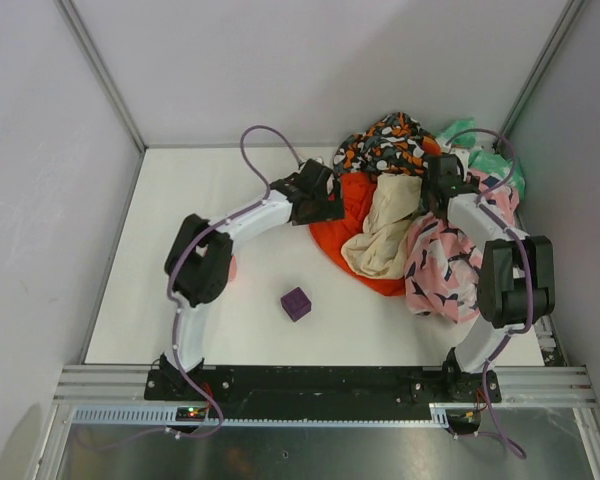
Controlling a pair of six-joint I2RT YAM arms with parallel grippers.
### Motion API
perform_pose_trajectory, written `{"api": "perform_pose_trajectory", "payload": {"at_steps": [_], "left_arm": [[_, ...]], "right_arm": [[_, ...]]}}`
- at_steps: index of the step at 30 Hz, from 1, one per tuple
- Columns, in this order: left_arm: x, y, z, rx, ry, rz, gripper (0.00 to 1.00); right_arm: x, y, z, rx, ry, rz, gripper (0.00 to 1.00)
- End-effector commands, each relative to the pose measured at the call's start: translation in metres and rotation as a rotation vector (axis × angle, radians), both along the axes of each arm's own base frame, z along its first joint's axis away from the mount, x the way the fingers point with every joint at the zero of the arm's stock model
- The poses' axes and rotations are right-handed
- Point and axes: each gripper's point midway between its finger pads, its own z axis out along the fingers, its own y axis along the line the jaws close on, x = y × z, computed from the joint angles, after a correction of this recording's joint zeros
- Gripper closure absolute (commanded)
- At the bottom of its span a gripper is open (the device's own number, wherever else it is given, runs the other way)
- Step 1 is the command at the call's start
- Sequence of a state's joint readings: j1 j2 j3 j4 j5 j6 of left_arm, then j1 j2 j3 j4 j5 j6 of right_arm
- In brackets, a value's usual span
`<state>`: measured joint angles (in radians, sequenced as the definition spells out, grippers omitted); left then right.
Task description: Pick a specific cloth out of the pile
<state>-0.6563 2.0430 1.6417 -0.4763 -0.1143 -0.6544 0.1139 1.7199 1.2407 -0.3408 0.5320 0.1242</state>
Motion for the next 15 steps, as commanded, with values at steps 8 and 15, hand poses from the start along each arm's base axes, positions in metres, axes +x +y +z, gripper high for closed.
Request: {"api": "perform_pose_trajectory", "payload": {"at_steps": [8, 15], "left_arm": [[0.03, -0.055, -0.035, -0.122, 0.081, -0.073, 0.0], [0.039, -0.082, -0.045, -0.215, 0.134, -0.07, 0.05]], "right_arm": [[-0.009, -0.054, -0.029, 0.162, 0.049, -0.147, 0.14], [-0.01, -0.06, -0.04, 0.207, 0.071, -0.151, 0.14]]}}
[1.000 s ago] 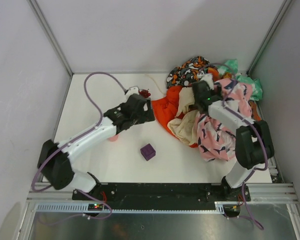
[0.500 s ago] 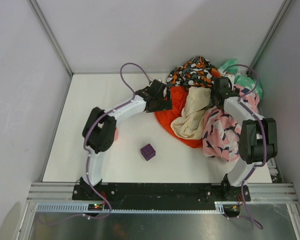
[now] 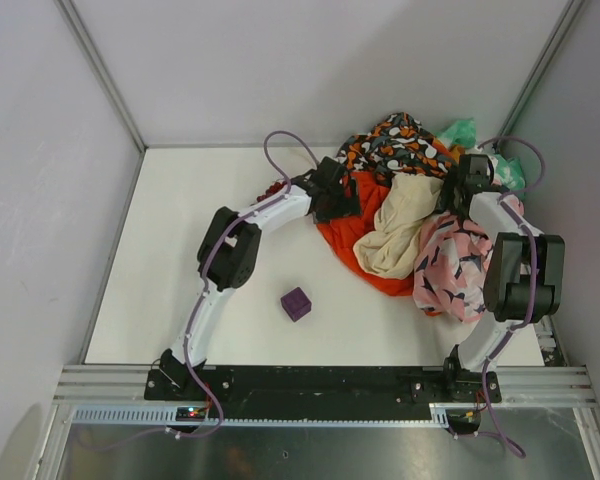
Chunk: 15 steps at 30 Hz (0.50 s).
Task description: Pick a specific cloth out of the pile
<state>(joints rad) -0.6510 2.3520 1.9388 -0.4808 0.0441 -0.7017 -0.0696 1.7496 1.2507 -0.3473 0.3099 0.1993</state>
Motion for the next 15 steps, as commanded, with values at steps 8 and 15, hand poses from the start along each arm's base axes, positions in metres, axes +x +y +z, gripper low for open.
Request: {"api": "perform_pose_trajectory", "payload": {"at_steps": [8, 15], "left_arm": [[0.022, -0.06, 0.036, -0.241, 0.007, -0.081, 0.57], [0.021, -0.029, 0.122, -0.197, -0.196, -0.135, 0.98]], "right_arm": [[-0.008, -0.007, -0.026, 0.062, 0.076, -0.016, 0.14], [-0.009, -0.012, -0.032, 0.074, 0.085, -0.018, 0.14]]}}
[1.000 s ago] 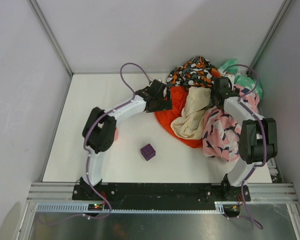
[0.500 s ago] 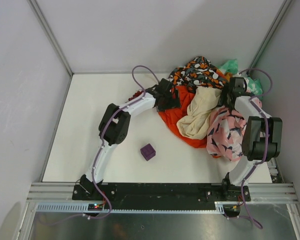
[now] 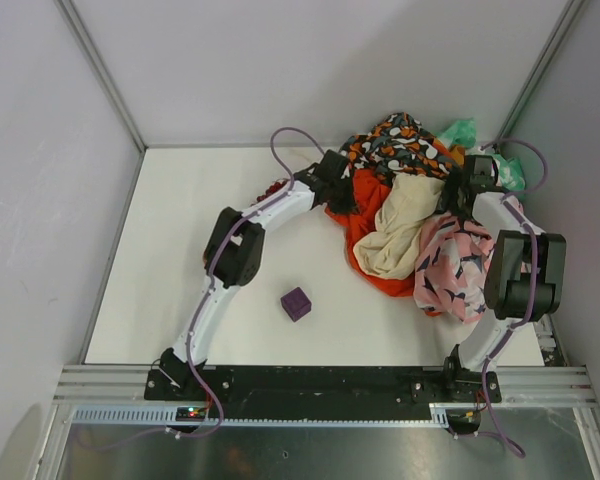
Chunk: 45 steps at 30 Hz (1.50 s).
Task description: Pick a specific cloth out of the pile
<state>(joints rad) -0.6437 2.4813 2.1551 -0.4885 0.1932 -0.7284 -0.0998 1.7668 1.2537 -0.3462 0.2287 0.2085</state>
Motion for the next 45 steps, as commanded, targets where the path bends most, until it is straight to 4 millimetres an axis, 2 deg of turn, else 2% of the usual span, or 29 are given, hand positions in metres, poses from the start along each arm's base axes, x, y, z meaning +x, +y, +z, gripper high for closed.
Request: {"api": "perform_pose_trajectory", "payload": {"at_steps": [1, 6, 11, 14, 19, 22, 26, 31, 34, 38, 45], "left_arm": [[0.001, 0.018, 0.124, -0.049, -0.249, -0.05, 0.99], [-0.017, 0.056, 0.214, -0.041, -0.439, -0.05, 0.99], [-0.045, 0.096, 0.33, -0.069, -0.694, -0.026, 0.99], [-0.063, 0.126, 0.395, -0.071, -0.836, 0.033, 0.99], [-0.107, 0.178, 0.499, -0.107, -1.064, 0.131, 0.99], [-0.134, 0.203, 0.542, -0.131, -1.168, 0.173, 0.99], [-0.153, 0.234, 0.575, -0.114, -1.257, 0.252, 0.99], [-0.16, 0.265, 0.592, -0.047, -1.308, 0.362, 0.99], [-0.161, 0.28, 0.6, -0.001, -1.331, 0.422, 0.99], [-0.152, 0.292, 0.604, 0.077, -1.345, 0.487, 0.99], [-0.124, 0.307, 0.603, 0.215, -1.352, 0.581, 0.99]], "right_arm": [[-0.01, -0.013, -0.024, 0.007, 0.08, -0.034, 0.14], [-0.011, -0.018, -0.024, 0.01, 0.078, -0.057, 0.11], [-0.015, -0.027, -0.024, 0.021, 0.077, -0.092, 0.11], [-0.018, -0.033, -0.026, 0.031, 0.083, -0.118, 0.1], [-0.021, -0.035, -0.025, 0.05, 0.085, -0.127, 0.1], [-0.022, -0.029, -0.015, 0.069, 0.071, -0.111, 0.08], [-0.027, -0.018, 0.013, 0.08, 0.03, -0.088, 0.02], [-0.04, 0.015, 0.068, 0.072, -0.055, 0.017, 0.01], [-0.057, 0.039, 0.098, 0.029, -0.082, 0.093, 0.01], [-0.081, 0.072, 0.121, -0.034, -0.09, 0.182, 0.01], [-0.113, 0.105, 0.147, 0.02, -0.137, 0.264, 0.01]]}}
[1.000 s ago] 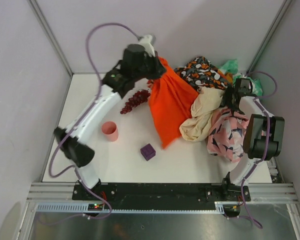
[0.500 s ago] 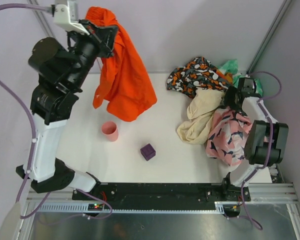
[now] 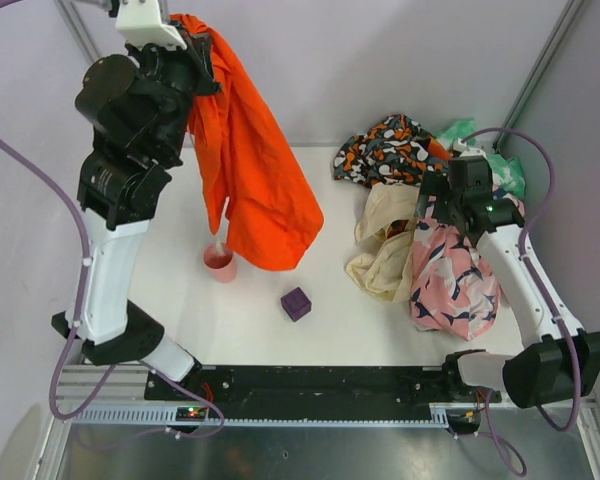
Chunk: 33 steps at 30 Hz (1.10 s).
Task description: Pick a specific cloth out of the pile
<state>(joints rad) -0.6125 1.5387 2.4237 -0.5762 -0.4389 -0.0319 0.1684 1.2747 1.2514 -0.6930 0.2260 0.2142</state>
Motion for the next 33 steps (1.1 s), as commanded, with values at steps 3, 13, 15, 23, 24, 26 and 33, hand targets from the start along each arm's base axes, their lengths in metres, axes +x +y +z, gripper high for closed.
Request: {"api": "perform_pose_trajectory", "payload": {"at_steps": [3, 13, 15, 23, 24, 26, 33], "left_arm": [[0.025, 0.024, 0.011, 0.005, -0.046, 0.128, 0.99], [0.055, -0.041, -0.035, -0.034, 0.066, -0.142, 0.99], [0.056, -0.051, -0.041, -0.043, 0.085, -0.189, 0.99], [0.062, -0.075, -0.075, -0.055, 0.177, -0.283, 0.99], [0.061, -0.078, -0.082, -0.055, 0.196, -0.296, 0.99], [0.059, -0.085, -0.096, -0.059, 0.235, -0.335, 0.99], [0.046, -0.114, -0.155, -0.064, 0.394, -0.478, 0.99]], "right_arm": [[-0.032, 0.01, 0.023, 0.06, -0.022, 0.035, 0.01], [-0.044, 0.01, 0.042, 0.099, -0.117, 0.041, 0.01], [-0.046, 0.007, 0.04, 0.102, -0.121, 0.03, 0.01], [-0.047, 0.0, 0.034, 0.142, -0.137, 0.01, 0.01], [-0.047, -0.001, 0.032, 0.145, -0.135, 0.009, 0.01], [-0.047, -0.002, 0.03, 0.151, -0.13, 0.01, 0.01], [-0.047, -0.001, 0.022, 0.168, -0.115, 0.021, 0.01]]}}
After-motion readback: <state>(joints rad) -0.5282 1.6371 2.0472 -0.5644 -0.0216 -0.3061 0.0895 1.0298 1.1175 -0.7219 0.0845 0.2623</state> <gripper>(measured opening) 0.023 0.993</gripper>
